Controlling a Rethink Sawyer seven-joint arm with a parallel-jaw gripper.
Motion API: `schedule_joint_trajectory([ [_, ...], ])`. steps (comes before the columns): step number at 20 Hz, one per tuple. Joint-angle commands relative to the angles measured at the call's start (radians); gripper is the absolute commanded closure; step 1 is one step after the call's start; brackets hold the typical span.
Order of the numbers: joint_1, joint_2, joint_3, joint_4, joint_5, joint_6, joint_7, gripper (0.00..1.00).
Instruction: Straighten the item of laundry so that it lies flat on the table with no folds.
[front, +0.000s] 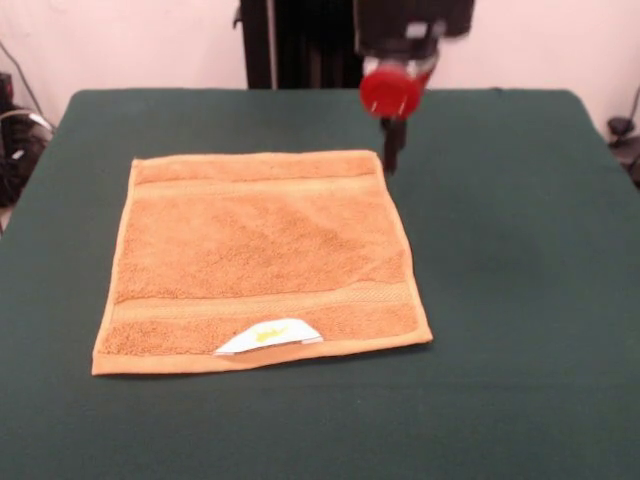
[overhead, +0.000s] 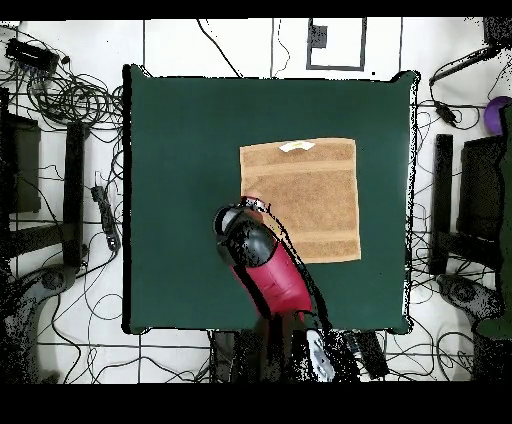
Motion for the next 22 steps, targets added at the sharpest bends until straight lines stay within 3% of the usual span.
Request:
schedule_joint_trajectory([
  [1, 0.010, -0.131, -0.112, 0.067, -0.138, 0.280, 0.145, 0.00],
  [2, -0.072, -0.129, -0.033, 0.105, -0.131, 0.188, 0.008, 0.00],
  [3, -0.201, -0.099, 0.073, 0.124, -0.180, 0.074, -0.161, 0.00],
  [4, -0.301, -0.042, 0.107, 0.079, -0.306, 0.015, -0.293, 0.00],
  [7, -0.448, 0.073, 0.104, -0.129, -0.639, 0.030, -0.541, 0.00],
  [9, -0.557, 0.125, 0.162, -0.259, -0.825, 0.076, -0.675, 0.00],
  [12, -0.695, 0.187, 0.273, -0.389, -1.020, 0.113, -0.754, 0.00],
  [15, -0.778, 0.225, 0.320, -0.476, -1.149, 0.162, -0.772, 0.00],
  [18, -0.837, 0.264, 0.354, -0.538, -1.230, 0.200, -0.788, 0.00],
  [22, -0.860, 0.286, 0.364, -0.547, -1.292, 0.167, -0.738, 0.00],
])
